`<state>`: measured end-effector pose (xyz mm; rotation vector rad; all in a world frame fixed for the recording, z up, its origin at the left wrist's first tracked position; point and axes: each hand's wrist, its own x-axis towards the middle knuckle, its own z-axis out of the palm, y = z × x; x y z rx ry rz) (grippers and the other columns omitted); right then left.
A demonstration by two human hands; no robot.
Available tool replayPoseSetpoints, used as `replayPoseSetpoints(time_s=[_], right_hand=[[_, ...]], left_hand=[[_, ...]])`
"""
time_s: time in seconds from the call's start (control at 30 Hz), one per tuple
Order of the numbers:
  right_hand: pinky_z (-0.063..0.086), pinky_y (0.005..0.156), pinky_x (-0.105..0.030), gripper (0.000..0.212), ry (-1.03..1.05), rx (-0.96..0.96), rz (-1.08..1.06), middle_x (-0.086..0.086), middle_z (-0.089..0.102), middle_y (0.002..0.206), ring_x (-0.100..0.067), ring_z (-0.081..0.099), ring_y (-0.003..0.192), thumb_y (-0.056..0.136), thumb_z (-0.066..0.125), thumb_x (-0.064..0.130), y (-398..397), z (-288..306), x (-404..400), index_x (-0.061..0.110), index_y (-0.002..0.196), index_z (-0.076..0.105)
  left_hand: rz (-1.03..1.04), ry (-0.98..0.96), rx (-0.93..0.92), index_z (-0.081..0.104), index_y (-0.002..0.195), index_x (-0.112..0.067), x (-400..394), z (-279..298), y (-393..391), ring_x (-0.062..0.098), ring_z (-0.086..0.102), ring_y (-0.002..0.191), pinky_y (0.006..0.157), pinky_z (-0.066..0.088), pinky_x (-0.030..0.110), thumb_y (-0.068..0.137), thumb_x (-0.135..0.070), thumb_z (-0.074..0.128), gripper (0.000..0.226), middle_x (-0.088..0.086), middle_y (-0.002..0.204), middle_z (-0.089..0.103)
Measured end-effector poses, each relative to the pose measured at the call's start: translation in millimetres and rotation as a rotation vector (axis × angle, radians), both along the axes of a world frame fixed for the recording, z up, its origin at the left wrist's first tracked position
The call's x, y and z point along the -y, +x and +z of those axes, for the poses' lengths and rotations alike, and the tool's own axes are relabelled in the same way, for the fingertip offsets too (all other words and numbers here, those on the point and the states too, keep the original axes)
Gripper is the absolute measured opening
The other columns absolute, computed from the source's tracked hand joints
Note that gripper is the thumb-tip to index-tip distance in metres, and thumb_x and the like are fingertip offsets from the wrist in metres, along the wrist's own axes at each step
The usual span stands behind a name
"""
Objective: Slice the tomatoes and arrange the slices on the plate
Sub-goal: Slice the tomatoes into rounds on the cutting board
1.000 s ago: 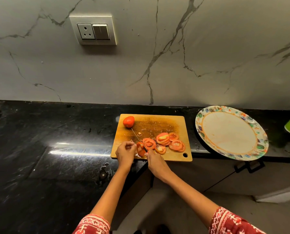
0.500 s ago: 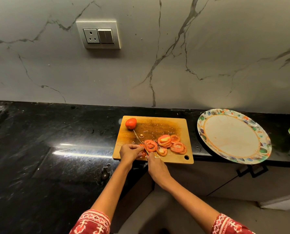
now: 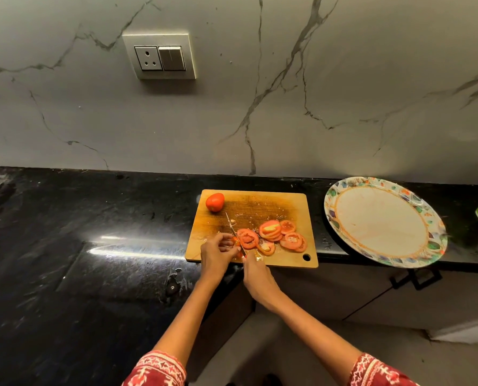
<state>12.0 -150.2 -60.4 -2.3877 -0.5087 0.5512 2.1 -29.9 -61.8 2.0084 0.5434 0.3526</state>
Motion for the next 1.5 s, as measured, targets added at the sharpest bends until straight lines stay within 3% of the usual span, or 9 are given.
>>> replayPoseSetpoints(time_s=[0.1, 0.2, 0.4, 0.5, 0.83, 0.97, 1.07, 1.23, 1.5], right_hand=[[0.033, 0.066, -0.035, 0.028, -0.008, -0.014, 0.009, -0.012, 0.053, 0.089, -0.029, 0.05, 0.079, 0.101, 0.028, 0.024, 5.4, 1.1, 1.9, 0.005, 0.115, 0.043], [0.034, 0.066, -0.035, 0.026, -0.023, -0.003, 0.023, -0.02, 0.06, 0.103, -0.039, 0.058, 0.095, 0.101, 0.028, 0.023, 5.8, -1.4, 7.7, 0.007, 0.116, 0.042], [0.033, 0.067, -0.033, 0.026, -0.083, 0.035, 0.023, -0.017, 0.061, 0.108, -0.037, 0.059, 0.1, 0.102, 0.027, 0.022, -2.4, -0.4, 10.9, 0.007, 0.115, 0.044], [0.036, 0.067, -0.036, 0.024, -0.073, 0.036, 0.017, -0.018, 0.062, 0.107, -0.036, 0.059, 0.099, 0.102, 0.029, 0.02, 6.0, 4.4, 4.3, 0.006, 0.114, 0.044], [0.044, 0.076, -0.041, 0.025, -0.142, 0.086, 0.05, -0.017, 0.06, 0.112, -0.037, 0.057, 0.106, 0.101, 0.028, 0.017, 3.0, 2.7, 6.9, 0.008, 0.122, 0.039], [0.044, 0.075, -0.041, 0.022, -0.132, 0.085, 0.045, -0.017, 0.06, 0.111, -0.037, 0.057, 0.104, 0.099, 0.03, 0.013, 2.7, 4.5, 3.2, 0.007, 0.119, 0.04], [0.042, 0.078, -0.039, 0.026, -0.119, 0.089, 0.03, -0.017, 0.058, 0.116, -0.037, 0.055, 0.108, 0.101, 0.028, 0.017, -2.2, 4.9, 2.5, 0.006, 0.123, 0.038], [0.041, 0.074, -0.037, 0.026, -0.142, 0.109, 0.045, -0.017, 0.059, 0.115, -0.036, 0.056, 0.107, 0.1, 0.03, 0.012, -2.5, 5.3, -0.8, 0.005, 0.123, 0.038], [0.045, 0.077, -0.039, 0.026, -0.213, 0.181, 0.072, -0.015, 0.061, 0.113, -0.033, 0.06, 0.104, 0.1, 0.03, 0.01, -0.9, 1.8, 3.2, 0.007, 0.124, 0.037]], left_hand=[[0.009, 0.004, -0.005, 0.067, 0.095, -0.007, 1.7, 0.0, 2.5, 0.011, 0.063, 0.074, 0.062, 0.052, 0.012, 0.07, -0.003, 0.075, 0.027, 0.001, 0.079, 0.065], [0.036, -0.009, -0.011, 0.067, 0.092, -0.007, 0.9, -0.4, 5.4, 0.015, 0.064, 0.073, 0.064, 0.054, 0.019, 0.067, -0.001, 0.075, 0.027, 0.003, 0.077, 0.067], [-0.013, -0.038, -0.046, 0.067, 0.087, -0.007, 1.0, 3.2, 6.1, 0.009, 0.062, 0.063, 0.062, 0.054, 0.019, 0.067, 0.001, 0.077, 0.024, 0.0, 0.069, 0.064], [-0.05, -0.053, -0.035, 0.065, 0.082, -0.011, 7.2, 2.9, 3.1, 0.004, 0.058, 0.061, 0.057, 0.05, 0.01, 0.066, 0.004, 0.075, 0.024, -0.004, 0.067, 0.061], [0.038, -0.014, -0.001, 0.067, 0.091, -0.006, 5.6, -1.7, 4.6, 0.009, 0.061, 0.07, 0.061, 0.049, 0.009, 0.071, 0.001, 0.072, 0.022, 0.004, 0.078, 0.067], [0.213, -0.145, -0.019, 0.063, 0.084, -0.01, 10.6, -2.1, 5.1, 0.006, 0.061, 0.065, 0.059, 0.048, 0.008, 0.077, -0.009, 0.071, 0.01, -0.001, 0.072, 0.065], [0.226, -0.263, -0.07, 0.069, 0.082, 0.0, 8.4, -4.4, 5.5, 0.011, 0.065, 0.06, 0.064, 0.057, 0.026, 0.078, -0.009, 0.07, 0.009, 0.005, 0.068, 0.067], [0.228, -0.325, -0.112, 0.067, 0.076, -0.005, 6.0, 0.9, 7.6, -0.001, 0.06, 0.046, 0.057, 0.055, 0.02, 0.077, -0.007, 0.071, 0.005, 0.003, 0.063, 0.065], [0.263, -0.403, -0.136, 0.069, 0.071, -0.006, 5.8, 4.9, 13.5, 0.009, 0.063, 0.053, 0.055, 0.054, 0.018, 0.079, -0.015, 0.071, 0.013, 0.002, 0.063, 0.066]])
